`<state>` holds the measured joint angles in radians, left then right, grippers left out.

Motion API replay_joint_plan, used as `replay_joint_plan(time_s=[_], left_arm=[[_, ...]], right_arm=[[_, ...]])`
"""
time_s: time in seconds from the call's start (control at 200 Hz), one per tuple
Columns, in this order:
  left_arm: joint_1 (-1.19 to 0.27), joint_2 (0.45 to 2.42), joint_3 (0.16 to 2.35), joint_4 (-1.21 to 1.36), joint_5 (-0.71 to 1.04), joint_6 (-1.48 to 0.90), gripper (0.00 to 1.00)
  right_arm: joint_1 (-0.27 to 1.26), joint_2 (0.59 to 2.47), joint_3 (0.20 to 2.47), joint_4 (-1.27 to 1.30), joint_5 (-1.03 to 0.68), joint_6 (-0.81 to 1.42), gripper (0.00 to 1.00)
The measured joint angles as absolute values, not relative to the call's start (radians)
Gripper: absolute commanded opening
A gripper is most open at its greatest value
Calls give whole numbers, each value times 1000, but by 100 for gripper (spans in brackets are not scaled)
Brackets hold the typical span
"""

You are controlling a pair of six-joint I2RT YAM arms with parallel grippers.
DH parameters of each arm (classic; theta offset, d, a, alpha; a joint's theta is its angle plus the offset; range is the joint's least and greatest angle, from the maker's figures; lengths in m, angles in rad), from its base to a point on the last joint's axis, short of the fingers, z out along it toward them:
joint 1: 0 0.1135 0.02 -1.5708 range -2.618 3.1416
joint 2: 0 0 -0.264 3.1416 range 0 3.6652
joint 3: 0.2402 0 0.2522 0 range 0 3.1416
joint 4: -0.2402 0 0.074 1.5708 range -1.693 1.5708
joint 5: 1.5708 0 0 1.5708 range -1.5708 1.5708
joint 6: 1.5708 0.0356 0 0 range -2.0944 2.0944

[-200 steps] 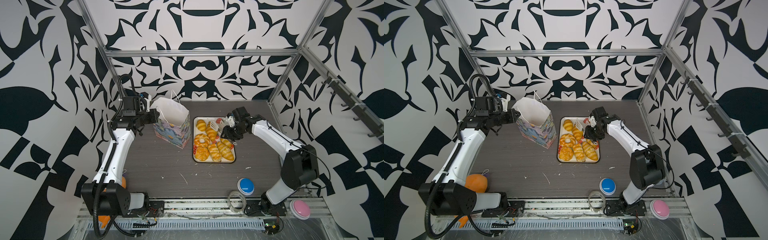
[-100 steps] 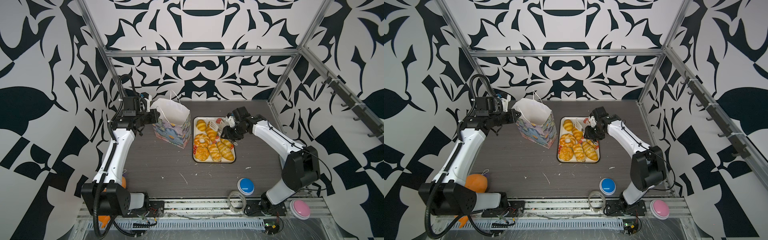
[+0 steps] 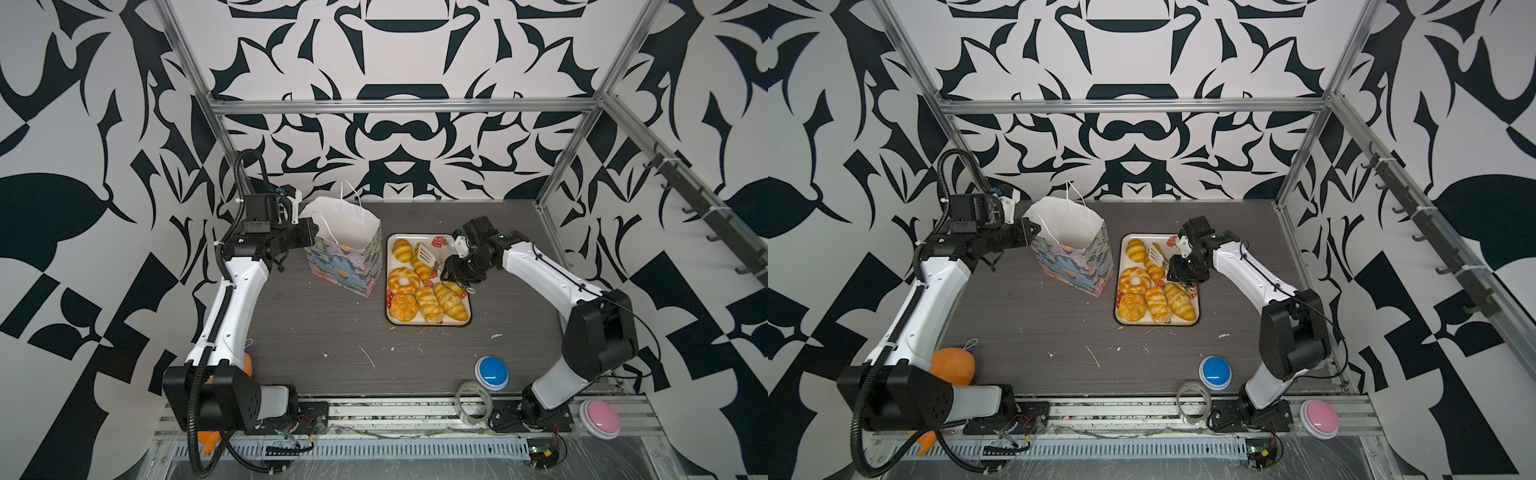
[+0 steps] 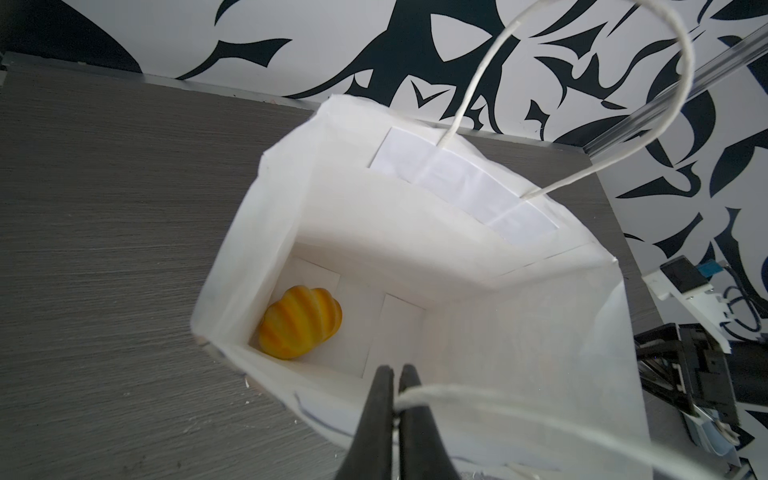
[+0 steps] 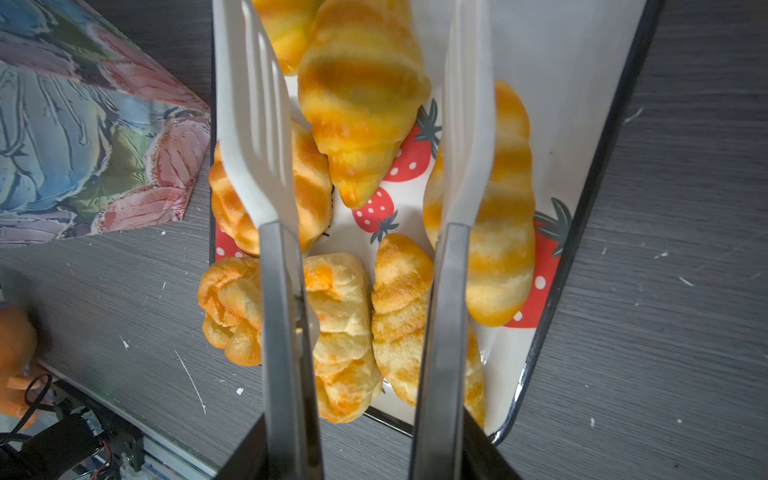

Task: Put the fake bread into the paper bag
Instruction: 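Lower the tongs with the right gripper onto a croissant on the tray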

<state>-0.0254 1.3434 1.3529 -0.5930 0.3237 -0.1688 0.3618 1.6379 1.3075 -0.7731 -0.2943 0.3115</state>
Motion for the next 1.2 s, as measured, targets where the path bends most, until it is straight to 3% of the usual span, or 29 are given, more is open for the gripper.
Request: replay_joint_plan(time_s=[1.2], left_arm=[[-23, 1343, 1348, -585, 341, -183, 1]], right_arm=[[363, 1723, 1312, -719, -325, 321, 54]])
